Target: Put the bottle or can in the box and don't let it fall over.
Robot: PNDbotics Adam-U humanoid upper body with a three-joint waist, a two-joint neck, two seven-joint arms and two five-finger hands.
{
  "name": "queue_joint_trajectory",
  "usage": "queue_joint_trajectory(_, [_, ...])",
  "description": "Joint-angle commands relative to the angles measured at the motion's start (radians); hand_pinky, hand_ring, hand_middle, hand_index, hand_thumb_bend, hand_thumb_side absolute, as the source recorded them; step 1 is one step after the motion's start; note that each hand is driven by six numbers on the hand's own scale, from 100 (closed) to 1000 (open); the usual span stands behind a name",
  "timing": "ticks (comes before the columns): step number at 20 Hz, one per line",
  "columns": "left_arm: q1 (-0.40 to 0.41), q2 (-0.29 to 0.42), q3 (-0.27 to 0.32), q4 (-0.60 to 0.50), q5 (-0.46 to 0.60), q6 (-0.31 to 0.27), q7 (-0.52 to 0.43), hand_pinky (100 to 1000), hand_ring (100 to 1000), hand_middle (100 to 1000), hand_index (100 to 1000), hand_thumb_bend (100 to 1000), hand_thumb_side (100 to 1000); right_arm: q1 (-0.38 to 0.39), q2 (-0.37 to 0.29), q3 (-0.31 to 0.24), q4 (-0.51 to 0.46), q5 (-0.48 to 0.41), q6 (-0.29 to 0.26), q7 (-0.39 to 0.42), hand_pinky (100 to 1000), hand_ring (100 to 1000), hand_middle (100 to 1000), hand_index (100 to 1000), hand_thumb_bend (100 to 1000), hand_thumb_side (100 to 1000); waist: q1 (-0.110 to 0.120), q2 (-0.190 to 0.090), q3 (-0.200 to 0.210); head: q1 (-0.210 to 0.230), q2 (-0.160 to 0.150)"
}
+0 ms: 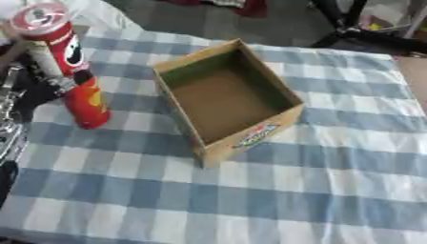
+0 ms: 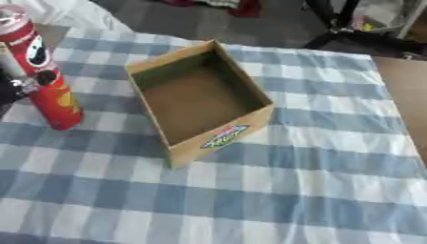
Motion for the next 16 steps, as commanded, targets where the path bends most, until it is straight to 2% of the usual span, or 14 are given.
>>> queue_joint_trajectory(1, [-0.034, 0.029, -0.003, 0.007, -0.012, -0.011, -0.004, 1000, 1000, 892, 846, 995, 269, -0.009, -0.017, -0.005, -0.018, -0.004, 0.001, 0.004, 875, 1000, 824, 770, 100, 781, 0.001, -0.009, -0.004, 0.005, -0.008])
queue_joint_trajectory(6, [-0.072, 0.012, -0.010, 0.032, -0.017, -0.025, 0.011, 1000, 1000, 828, 804, 979, 233, -0.013, -0.013, -0.003, -0.018, -0.005, 0.004, 0.007, 875, 1000, 824, 770, 100, 783, -0.001, -0.005, -0.012, 0.009, -0.012])
queue_joint_trajectory(7, [-0.076, 0.010, -0.011, 0.035, -0.015, -0.027, 0.017, 1000, 948, 764, 750, 935, 171, -0.013, -0.013, -0.003, -0.018, -0.005, 0.005, 0.008, 875, 1000, 825, 770, 100, 785, -0.001, -0.004, -0.014, 0.009, -0.011])
queue_joint_trajectory(8, [-0.079, 0.008, -0.012, 0.037, -0.010, -0.029, 0.023, 1000, 934, 751, 738, 921, 158, -0.013, -0.013, -0.003, -0.018, -0.005, 0.005, 0.008, 875, 1000, 825, 770, 100, 785, -0.001, -0.004, -0.016, 0.009, -0.010])
queue_joint_trajectory(9, [-0.081, 0.005, -0.014, 0.038, -0.002, -0.030, 0.027, 1000, 854, 654, 638, 782, 100, -0.012, -0.013, -0.003, -0.018, -0.005, 0.006, 0.009, 875, 1000, 825, 771, 100, 788, -0.001, -0.003, -0.017, 0.010, -0.010])
queue_joint_trajectory(10, [-0.083, 0.003, -0.014, 0.039, 0.011, -0.030, 0.033, 1000, 823, 618, 606, 725, 100, -0.012, -0.012, -0.003, -0.018, -0.005, 0.007, 0.009, 876, 1000, 825, 771, 100, 789, -0.001, -0.003, -0.017, 0.010, -0.009])
queue_joint_trajectory(11, [-0.085, 0.000, -0.015, 0.039, 0.027, -0.031, 0.039, 1000, 782, 576, 562, 614, 100, -0.011, -0.011, -0.003, -0.018, -0.005, 0.009, 0.009, 876, 1000, 826, 771, 100, 790, -0.001, -0.003, -0.018, 0.009, -0.008])
queue_joint_trajectory(12, [-0.087, 0.000, -0.016, 0.039, 0.040, -0.034, 0.045, 1000, 764, 556, 544, 570, 100, -0.011, -0.011, -0.003, -0.018, -0.005, 0.010, 0.009, 876, 1000, 826, 771, 100, 791, -0.001, -0.003, -0.018, 0.009, -0.008])
queue_joint_trajectory(13, [-0.088, 0.000, -0.017, 0.038, 0.049, -0.037, 0.052, 1000, 698, 497, 492, 489, 100, -0.011, -0.010, -0.004, -0.018, -0.005, 0.011, 0.009, 876, 1000, 826, 771, 100, 791, -0.001, -0.003, -0.018, 0.009, -0.008])
queue_joint_trajectory(16, [-0.094, 0.000, -0.020, 0.028, 0.054, -0.041, 0.071, 1000, 651, 460, 447, 504, 100, -0.010, -0.010, -0.004, -0.018, -0.004, 0.013, 0.010, 876, 1000, 826, 771, 100, 792, -0.001, -0.003, -0.018, 0.008, -0.007])
